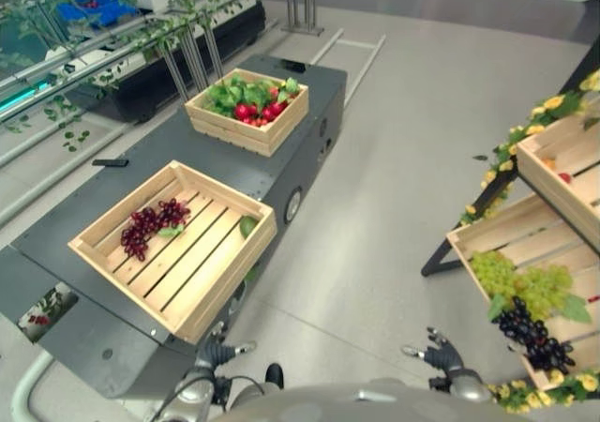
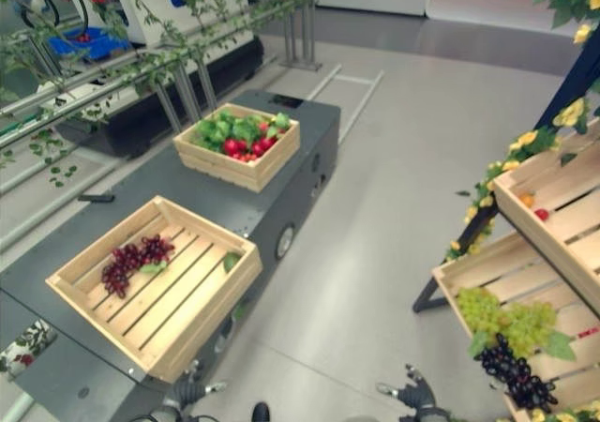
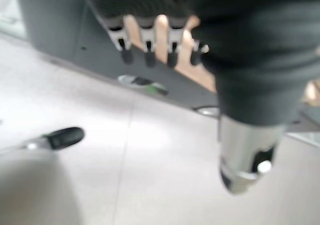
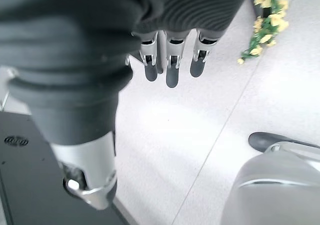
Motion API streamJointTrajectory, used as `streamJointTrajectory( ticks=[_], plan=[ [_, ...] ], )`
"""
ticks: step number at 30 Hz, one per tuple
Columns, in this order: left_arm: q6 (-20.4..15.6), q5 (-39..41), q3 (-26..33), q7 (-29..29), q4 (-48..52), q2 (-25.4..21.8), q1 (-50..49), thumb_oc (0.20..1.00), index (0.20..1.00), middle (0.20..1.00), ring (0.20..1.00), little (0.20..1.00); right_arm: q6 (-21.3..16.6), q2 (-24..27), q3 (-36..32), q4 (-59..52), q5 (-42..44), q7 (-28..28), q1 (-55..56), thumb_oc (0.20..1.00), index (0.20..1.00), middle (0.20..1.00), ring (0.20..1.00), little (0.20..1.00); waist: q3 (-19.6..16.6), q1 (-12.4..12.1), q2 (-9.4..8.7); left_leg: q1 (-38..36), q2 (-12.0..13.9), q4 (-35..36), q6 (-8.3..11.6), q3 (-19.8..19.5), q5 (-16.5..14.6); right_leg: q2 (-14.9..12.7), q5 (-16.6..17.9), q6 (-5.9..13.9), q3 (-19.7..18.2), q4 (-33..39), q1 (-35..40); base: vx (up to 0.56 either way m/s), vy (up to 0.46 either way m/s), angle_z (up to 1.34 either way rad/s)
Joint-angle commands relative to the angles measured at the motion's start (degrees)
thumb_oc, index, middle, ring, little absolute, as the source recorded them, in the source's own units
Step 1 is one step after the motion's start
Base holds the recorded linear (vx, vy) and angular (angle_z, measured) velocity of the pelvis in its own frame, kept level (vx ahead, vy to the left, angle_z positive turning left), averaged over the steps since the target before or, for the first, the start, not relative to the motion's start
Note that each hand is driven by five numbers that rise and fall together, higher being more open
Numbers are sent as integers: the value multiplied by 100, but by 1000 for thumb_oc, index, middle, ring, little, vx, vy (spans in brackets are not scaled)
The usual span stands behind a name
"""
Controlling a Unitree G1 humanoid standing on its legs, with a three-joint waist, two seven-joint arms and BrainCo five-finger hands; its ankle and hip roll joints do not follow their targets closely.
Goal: Pick up the fruits from the basket on one side to the basket on the other side
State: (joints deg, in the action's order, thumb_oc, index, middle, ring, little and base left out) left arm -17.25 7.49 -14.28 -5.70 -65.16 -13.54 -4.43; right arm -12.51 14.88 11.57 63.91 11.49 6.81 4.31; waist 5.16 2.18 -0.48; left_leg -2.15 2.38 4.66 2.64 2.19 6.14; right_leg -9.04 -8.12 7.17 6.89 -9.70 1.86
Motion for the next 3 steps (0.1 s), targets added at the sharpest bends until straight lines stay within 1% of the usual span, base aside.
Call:
streamJointTrajectory(
  ticks=[1,3],
  plan=[
    [-130,-125,335,12,93,90,349,1000,1000,1000,1000,1000,-140,-17,-188,56,221,116,-306,1000,1000,1000,1000,1000,47,-36,-189,-103,-296,-280,-33,-9,-700,-47,990,129,20,706,-124,5,-57,-3],
    [-129,-95,331,35,59,127,341,1000,1000,1000,1000,1000,-132,-36,-209,122,228,130,-304,1000,1000,1000,1000,1000,35,-38,-190,-107,-284,-287,-22,-11,-704,-45,1000,126,25,737,-95,12,-46,-1]
  ],
)
